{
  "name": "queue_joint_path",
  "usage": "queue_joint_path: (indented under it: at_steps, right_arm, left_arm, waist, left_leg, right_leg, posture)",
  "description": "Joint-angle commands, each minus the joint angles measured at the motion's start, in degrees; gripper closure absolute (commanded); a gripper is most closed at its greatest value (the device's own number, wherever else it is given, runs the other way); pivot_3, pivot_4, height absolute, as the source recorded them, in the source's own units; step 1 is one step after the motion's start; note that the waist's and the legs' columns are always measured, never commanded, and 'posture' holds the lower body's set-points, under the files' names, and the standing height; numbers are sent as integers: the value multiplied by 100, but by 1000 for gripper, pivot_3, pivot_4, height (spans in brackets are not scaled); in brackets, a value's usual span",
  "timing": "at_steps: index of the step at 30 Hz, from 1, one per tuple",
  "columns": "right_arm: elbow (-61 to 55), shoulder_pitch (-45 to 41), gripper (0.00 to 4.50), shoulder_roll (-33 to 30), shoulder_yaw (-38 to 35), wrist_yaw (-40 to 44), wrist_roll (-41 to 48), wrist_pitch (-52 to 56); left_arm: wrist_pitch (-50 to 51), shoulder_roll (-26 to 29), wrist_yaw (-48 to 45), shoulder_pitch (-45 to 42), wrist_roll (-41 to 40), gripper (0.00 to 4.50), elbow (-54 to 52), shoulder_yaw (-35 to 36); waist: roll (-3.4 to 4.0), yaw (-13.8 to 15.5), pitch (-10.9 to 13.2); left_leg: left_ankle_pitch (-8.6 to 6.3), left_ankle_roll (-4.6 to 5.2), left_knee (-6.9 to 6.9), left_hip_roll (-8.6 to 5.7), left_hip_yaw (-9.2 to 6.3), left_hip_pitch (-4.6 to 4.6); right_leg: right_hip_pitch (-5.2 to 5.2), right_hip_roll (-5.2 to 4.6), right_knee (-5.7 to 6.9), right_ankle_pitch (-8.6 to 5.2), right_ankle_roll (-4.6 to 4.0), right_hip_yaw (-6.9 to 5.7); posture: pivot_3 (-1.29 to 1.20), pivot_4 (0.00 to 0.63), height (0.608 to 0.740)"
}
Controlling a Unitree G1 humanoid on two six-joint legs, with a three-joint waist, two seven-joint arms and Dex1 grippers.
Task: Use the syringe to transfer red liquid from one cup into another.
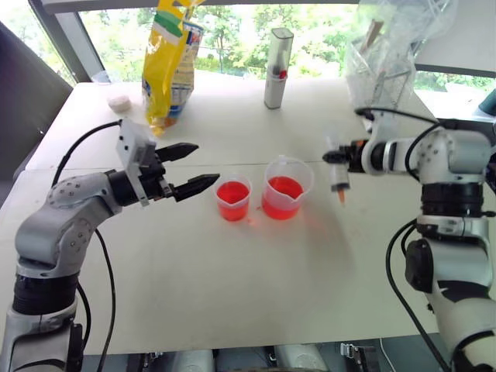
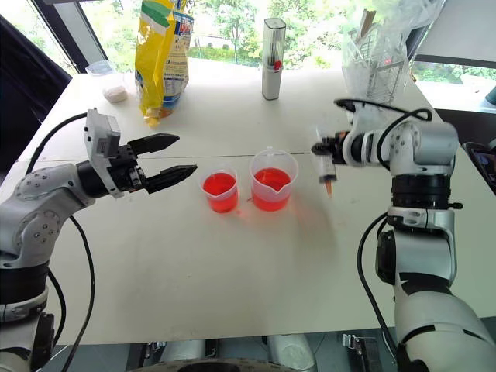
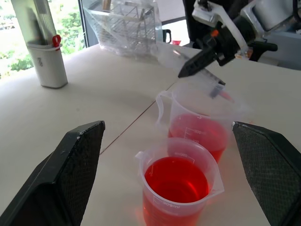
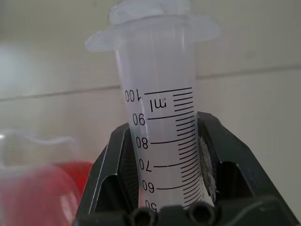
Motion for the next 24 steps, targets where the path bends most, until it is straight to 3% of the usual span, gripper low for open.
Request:
queue_joint_path:
  at_steps: [1,7,13,14,19,24]
  right_arm:
    - [-178,200,3129,-150,72,102,-73,65]
    - [-303,521,3129,-149,102,127,-151,226]
    - [-702,713,266,-153,34,221,-126,245]
    - [-899,756,53,-239,93,308,-108,153]
    - [-2130,949,53,-871,264,1027,230,43]
    - [-3424,1189,53,-1827,-169,2090,1021,-67]
  left_arm:
    - [18,8,59,10,-80,74,-311,-7]
    - [74,42,79,54,-92,74,-377,-3]
    - [141,34,137,9,-57,0,-438,-79]
    - [149,41,136,-2,-54,0,-442,-89]
    - [212,71,169,-98,-84,0,-423,-63]
    - [225,116,206,-98,-71,0,-440,-22]
  waist:
    - [0,-2,0]
    - [-1,5,-2]
    - [-1,9,-2]
    - [-1,9,-2]
    - [5,12,1]
    - [5,17,1]
  left_leg:
    - [0,0,1,0,1,0]
    - [0,0,19,-7,-4,8]
    - [0,0,21,-8,-8,7]
    - [0,0,21,-8,-9,6]
    - [0,0,20,-8,-10,3]
    - [0,0,18,-8,-16,5]
  right_leg:
    - [1,-1,0,1,1,1]
    - [21,4,0,3,6,-2]
    - [22,6,1,3,6,-5]
    - [22,6,1,4,6,-6]
    - [20,4,1,4,7,-6]
    - [22,6,0,3,8,-11]
  posture:
    - [0,150,740]
    - [0,150,740]
    - [0,150,740]
    - [0,150,740]
    - [0,150,740]
    - [0,150,740]
